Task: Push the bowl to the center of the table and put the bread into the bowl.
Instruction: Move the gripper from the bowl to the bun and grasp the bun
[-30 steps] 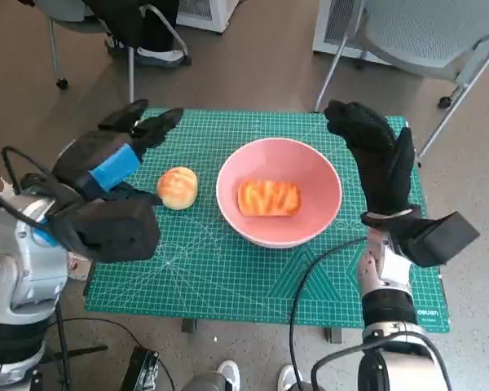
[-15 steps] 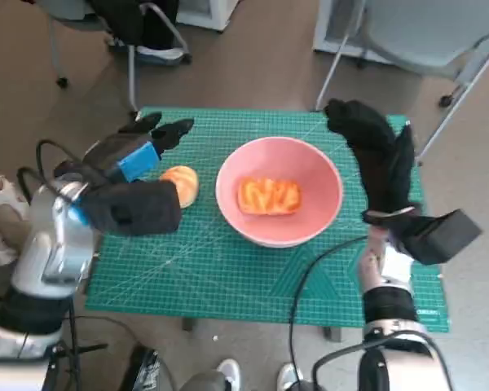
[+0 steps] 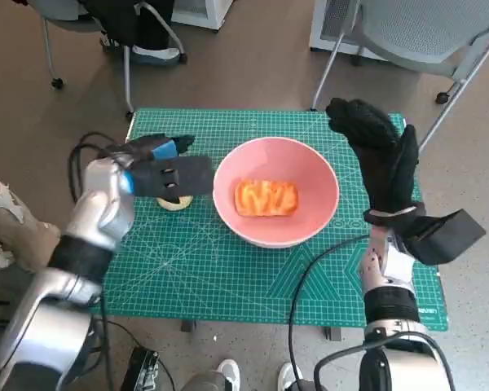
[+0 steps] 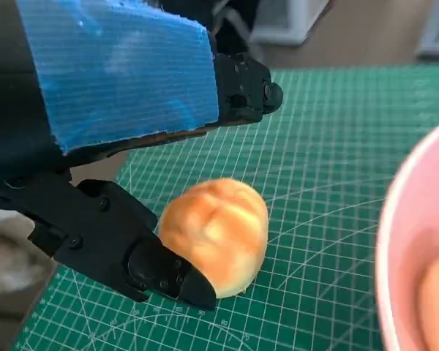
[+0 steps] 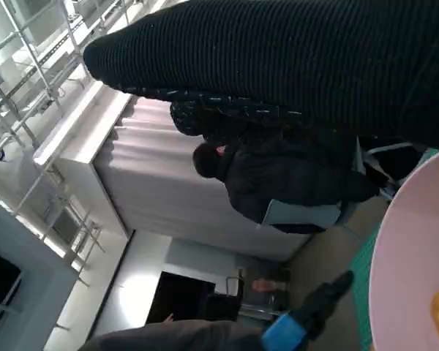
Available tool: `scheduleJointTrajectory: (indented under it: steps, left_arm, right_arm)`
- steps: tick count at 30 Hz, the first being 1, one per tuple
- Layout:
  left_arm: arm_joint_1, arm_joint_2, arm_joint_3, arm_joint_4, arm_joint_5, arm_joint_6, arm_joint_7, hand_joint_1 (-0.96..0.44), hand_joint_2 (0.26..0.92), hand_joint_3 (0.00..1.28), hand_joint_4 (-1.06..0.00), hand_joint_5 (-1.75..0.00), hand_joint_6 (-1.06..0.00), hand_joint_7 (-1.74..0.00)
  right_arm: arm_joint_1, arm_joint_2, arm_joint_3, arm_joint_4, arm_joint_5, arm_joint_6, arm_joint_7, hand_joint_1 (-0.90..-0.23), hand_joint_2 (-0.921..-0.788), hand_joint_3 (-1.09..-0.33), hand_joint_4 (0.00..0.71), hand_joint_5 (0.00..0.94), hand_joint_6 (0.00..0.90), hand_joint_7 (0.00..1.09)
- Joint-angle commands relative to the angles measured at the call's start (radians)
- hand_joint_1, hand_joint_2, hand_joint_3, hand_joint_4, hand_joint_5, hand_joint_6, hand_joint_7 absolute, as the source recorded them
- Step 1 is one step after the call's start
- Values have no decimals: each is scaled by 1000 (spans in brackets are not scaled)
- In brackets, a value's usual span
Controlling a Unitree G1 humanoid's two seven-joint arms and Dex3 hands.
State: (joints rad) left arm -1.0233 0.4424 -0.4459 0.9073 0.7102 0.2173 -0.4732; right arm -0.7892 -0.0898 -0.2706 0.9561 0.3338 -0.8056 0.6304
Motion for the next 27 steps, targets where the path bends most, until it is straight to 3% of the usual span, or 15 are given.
scheduleJointTrajectory:
  steps: [1,12,27]
  left_arm:
    - [-76,-29,-29,145,10,-29,33,-407,688,2,1,1,-101,0]
    - [-137,-67,-78,352,10,-55,53,-399,695,3,1,1,-97,0]
    - [-146,-79,-97,399,-1,-61,64,-375,693,1,1,1,-90,-1]
  right_arm:
    - [33,-16,0,6,-4,6,2,-681,-921,-792,180,0,50,469]
    - [37,-23,3,-3,-6,12,-6,-686,-921,-791,171,0,42,467]
    - [41,-26,4,-8,-12,16,-14,-684,-921,-793,169,0,40,469]
